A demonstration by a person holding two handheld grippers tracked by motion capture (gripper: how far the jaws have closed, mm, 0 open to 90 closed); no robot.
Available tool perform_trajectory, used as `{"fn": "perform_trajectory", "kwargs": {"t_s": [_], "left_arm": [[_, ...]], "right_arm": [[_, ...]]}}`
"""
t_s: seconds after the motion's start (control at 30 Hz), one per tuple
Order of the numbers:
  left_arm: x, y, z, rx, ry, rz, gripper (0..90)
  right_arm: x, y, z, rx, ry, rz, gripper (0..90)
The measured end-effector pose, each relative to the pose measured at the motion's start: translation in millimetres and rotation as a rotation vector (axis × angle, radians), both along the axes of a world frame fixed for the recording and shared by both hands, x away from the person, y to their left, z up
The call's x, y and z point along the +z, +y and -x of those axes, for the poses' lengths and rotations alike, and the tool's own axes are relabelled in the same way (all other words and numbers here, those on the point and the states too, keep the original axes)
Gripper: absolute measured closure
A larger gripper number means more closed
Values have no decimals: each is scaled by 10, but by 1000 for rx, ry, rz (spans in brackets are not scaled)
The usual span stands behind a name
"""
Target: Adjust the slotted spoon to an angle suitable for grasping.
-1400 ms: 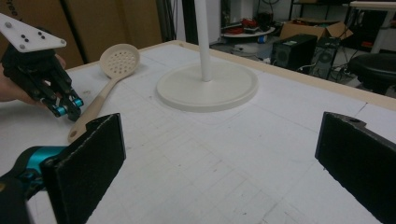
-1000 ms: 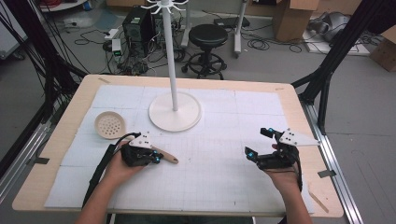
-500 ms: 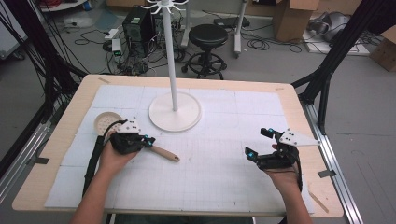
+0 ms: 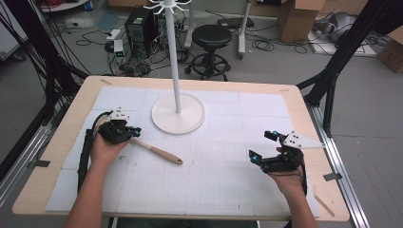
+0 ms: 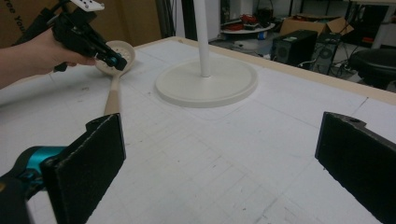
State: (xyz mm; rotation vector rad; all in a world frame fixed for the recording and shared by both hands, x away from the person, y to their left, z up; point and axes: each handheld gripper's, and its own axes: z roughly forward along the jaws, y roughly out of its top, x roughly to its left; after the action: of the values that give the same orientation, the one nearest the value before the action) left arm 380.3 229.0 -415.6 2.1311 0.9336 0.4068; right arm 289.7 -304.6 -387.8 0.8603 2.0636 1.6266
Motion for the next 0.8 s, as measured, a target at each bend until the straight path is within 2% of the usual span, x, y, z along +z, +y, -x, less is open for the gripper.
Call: {"fn": "perform_trajectory", "kwargs": {"t_s": [0.2, 0.37, 0.43, 0.6, 0.8], "left_arm": [[-36, 21, 0, 20, 18, -45, 898], [-98, 21, 5, 42, 35, -114, 899], [-99, 30, 15, 46, 35, -107, 900], [-93, 51, 47, 52, 34, -125, 900], [-98, 146, 118, 67, 41, -119, 900]], "right_arm": [[-3, 1, 1, 2, 3, -2, 7], [-9, 4, -1, 1, 6, -2, 7], [-12, 3, -4, 2, 4, 1, 7], [-14, 2, -2, 2, 9, 0, 7], [-13, -6, -1, 5, 6, -5, 7]]}}
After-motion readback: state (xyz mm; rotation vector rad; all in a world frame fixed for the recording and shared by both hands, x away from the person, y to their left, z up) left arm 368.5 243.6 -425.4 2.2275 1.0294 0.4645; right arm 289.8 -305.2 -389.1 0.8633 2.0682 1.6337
